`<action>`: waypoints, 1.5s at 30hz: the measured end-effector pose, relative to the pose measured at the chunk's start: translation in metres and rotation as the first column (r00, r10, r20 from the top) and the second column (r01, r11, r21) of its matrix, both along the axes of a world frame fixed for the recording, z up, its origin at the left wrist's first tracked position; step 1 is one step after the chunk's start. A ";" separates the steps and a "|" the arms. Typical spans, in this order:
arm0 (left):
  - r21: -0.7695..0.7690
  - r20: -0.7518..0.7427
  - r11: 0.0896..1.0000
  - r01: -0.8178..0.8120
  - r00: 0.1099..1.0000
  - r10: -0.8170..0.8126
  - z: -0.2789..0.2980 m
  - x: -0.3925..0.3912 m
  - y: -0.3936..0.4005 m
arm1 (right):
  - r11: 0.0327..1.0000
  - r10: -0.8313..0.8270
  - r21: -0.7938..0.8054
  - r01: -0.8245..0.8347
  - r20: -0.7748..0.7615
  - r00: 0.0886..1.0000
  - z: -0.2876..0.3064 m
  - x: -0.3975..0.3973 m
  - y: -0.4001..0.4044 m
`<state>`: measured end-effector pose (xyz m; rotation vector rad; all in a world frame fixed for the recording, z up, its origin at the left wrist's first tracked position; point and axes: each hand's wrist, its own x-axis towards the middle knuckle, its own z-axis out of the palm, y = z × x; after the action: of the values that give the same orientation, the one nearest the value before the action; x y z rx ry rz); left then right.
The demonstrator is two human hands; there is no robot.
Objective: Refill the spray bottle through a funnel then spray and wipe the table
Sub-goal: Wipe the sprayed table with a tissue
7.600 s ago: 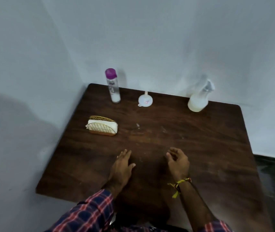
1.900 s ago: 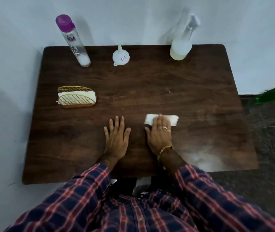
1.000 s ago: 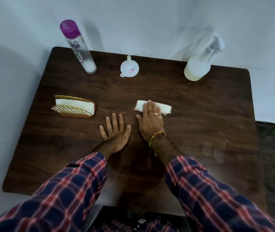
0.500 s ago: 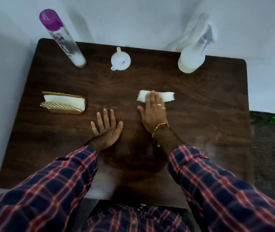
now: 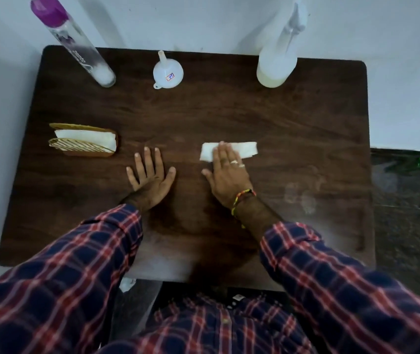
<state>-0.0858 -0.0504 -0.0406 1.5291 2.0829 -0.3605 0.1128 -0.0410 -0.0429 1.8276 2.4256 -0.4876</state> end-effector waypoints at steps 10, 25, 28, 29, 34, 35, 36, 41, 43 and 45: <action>-0.007 -0.011 1.000 0.010 1.000 -0.010 -0.009 -0.008 0.004 | 0.936 -0.316 0.157 0.314 -0.014 0.949 -0.004 0.070 -0.043; 0.072 0.193 0.997 0.041 0.980 -0.054 0.006 -0.020 -0.009 | 0.972 -0.219 0.079 0.220 -0.019 0.975 -0.003 -0.047 -0.177; 0.203 0.204 0.973 0.109 0.967 -0.151 0.011 -0.038 -0.058 | 0.989 -0.117 0.087 0.120 -0.031 0.993 -0.003 -0.061 -0.199; 0.277 0.197 0.954 0.113 0.965 -0.171 0.011 -0.045 -0.079 | 0.979 -0.180 0.095 0.181 -0.024 0.983 -0.005 -0.057 -0.195; 0.400 0.270 0.904 -0.152 0.962 0.043 0.015 -0.081 -0.154 | 0.885 -0.458 0.087 0.457 -0.013 0.889 -0.005 -0.071 -0.141; 0.403 0.293 0.890 -0.212 0.951 0.094 0.015 -0.087 -0.162 | 0.901 -0.424 0.089 0.426 -0.036 0.905 -0.003 -0.091 -0.134; 0.407 0.311 0.880 -0.246 0.943 0.120 0.015 -0.093 -0.168 | 0.924 -0.366 0.095 0.371 -0.064 0.928 -0.001 -0.115 -0.131; 0.465 0.346 0.850 -0.249 0.934 0.084 0.015 -0.121 -0.174 | 0.989 0.118 0.100 -0.110 -0.068 0.991 -0.003 -0.207 -0.178; 0.465 0.370 0.844 -0.265 0.925 0.087 0.016 -0.129 -0.172 | 0.981 0.170 0.100 -0.167 -0.028 0.985 -0.007 -0.187 -0.193; 0.460 0.388 0.848 -0.262 0.919 0.073 0.016 -0.129 -0.171 | 0.993 0.066 0.099 -0.066 0.010 0.998 -0.015 -0.145 -0.193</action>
<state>-0.2152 -0.2211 -0.0246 1.5183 2.0791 0.5457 -0.0318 -0.2344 -0.0578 1.7746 2.5401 -0.3611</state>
